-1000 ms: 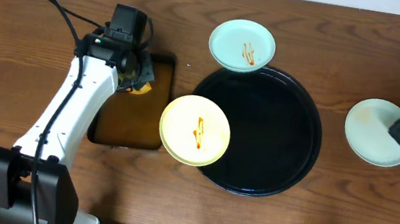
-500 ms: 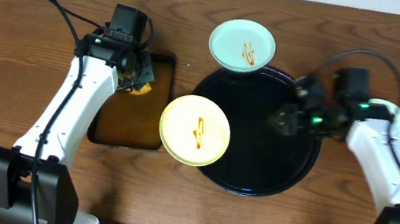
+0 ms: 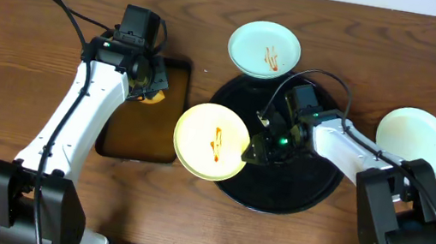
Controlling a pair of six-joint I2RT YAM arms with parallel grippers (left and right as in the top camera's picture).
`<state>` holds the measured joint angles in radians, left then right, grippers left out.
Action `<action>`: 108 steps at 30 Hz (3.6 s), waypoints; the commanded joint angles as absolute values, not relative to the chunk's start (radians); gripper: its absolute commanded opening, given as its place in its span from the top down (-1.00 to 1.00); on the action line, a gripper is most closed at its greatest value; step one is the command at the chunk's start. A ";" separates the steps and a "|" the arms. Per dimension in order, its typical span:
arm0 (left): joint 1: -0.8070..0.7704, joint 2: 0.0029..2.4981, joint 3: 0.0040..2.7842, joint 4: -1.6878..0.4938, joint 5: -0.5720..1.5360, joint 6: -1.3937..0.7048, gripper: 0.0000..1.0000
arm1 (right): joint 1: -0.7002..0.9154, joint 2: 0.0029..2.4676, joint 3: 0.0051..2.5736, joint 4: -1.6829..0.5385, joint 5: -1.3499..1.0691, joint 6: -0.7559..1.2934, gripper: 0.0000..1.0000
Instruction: Clean dirty plates on tray and stack at the side
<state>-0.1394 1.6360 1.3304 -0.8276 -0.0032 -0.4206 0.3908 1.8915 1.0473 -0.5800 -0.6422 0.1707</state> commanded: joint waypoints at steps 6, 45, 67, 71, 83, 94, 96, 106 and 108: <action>-0.138 1.608 1.330 -0.830 -0.012 -0.412 0.85 | 0.408 1.916 1.044 -0.516 -0.632 0.303 0.43; -0.526 1.785 1.330 -0.645 0.195 -0.447 0.85 | 0.340 1.784 1.045 -0.672 -0.062 0.344 0.98; -0.812 2.051 1.329 -0.474 0.194 -0.691 0.85 | 0.332 1.798 1.045 -0.673 -0.050 0.344 0.98; -0.813 2.073 1.329 -0.453 0.191 -0.695 0.85 | 0.332 1.798 1.045 -0.673 -0.051 0.344 0.98; -0.719 2.076 1.329 -0.431 -0.042 -0.708 0.85 | 0.332 1.798 1.045 -0.690 -0.053 0.344 0.98; -0.658 2.076 1.329 -0.463 0.384 -0.597 0.85 | 0.332 1.798 1.045 -0.696 -0.053 0.344 0.98; -0.694 2.076 1.329 -0.479 0.455 -0.659 0.85 | 0.332 1.798 1.045 -0.696 -0.053 0.344 0.98; -0.765 2.076 1.325 -0.443 0.463 -1.180 0.85 | 0.332 1.798 1.045 -0.703 -0.053 0.344 0.98; -0.765 2.079 1.323 -0.407 0.460 -1.204 0.85 | 0.332 1.798 1.045 -0.704 -0.053 0.344 0.98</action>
<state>-0.7544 2.0422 1.3300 -0.4568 0.4355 -1.0561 0.3191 1.7874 1.0458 -0.6979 -0.0559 0.3332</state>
